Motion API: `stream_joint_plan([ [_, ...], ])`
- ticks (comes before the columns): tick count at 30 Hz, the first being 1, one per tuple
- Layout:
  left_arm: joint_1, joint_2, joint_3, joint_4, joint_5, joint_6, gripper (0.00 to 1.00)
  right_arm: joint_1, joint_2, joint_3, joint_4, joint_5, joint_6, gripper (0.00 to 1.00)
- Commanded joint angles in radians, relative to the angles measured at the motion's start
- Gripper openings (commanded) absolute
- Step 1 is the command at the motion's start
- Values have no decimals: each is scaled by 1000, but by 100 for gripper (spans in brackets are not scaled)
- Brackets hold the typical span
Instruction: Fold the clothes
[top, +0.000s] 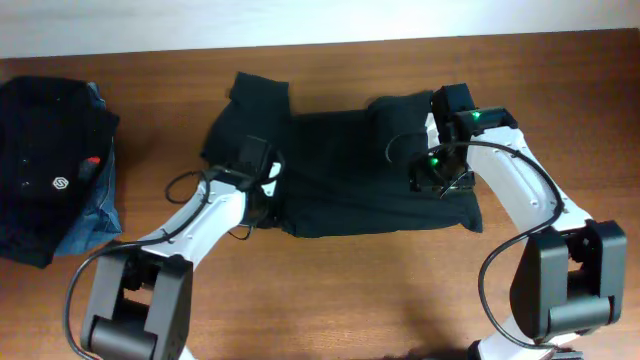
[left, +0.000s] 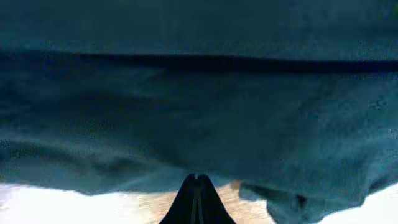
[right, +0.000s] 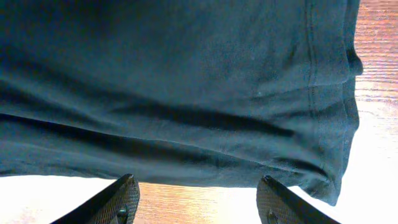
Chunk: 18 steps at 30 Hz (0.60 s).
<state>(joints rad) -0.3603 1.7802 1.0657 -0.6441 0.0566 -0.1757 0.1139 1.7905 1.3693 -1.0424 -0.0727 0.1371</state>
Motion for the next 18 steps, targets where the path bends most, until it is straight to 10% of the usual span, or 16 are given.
stream_joint_plan([
  [1,-12,-11,-38,57,0,9,1,-5,-18,14,3,6,-9,66],
  [18,-12,-9,-117,119,-18,8,1,-5,-18,14,10,32,-10,66],
])
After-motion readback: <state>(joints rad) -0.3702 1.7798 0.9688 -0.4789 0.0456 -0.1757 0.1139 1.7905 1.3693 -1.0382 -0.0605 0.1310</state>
